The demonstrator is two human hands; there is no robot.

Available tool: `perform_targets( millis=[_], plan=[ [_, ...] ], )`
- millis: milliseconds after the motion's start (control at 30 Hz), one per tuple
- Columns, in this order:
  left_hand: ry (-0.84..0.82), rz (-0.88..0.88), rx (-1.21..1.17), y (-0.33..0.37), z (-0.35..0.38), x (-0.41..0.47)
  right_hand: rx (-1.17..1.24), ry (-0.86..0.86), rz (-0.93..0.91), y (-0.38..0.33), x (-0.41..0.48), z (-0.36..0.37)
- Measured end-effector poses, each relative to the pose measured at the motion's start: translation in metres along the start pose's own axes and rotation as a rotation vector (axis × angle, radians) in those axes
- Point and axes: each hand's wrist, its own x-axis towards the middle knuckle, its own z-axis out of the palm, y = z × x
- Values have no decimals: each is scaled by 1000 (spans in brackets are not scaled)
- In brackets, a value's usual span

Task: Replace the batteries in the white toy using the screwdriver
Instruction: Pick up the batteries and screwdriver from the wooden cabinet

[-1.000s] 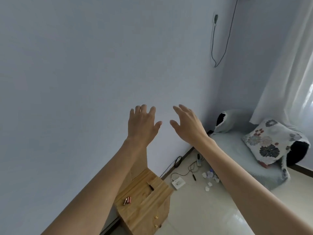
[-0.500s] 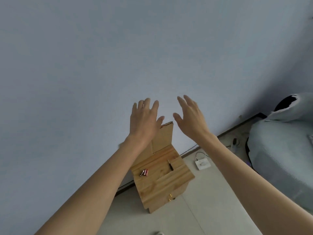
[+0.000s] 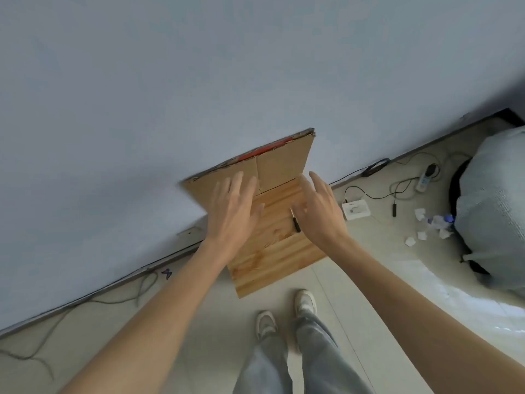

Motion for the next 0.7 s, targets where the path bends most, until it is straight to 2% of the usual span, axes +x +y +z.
perform_targets(
  millis=[333,500,700],
  plan=[
    [-250,-314,-117,-29,214,-37,-64,-193,-31,102,67,153],
    [-277,-393,-158,-54,292,-53,-115,-261,-21,140,81,216],
    [-266,-403,-151,-72,348,-56,-161,-248,-5,178,90,265]
  ],
)
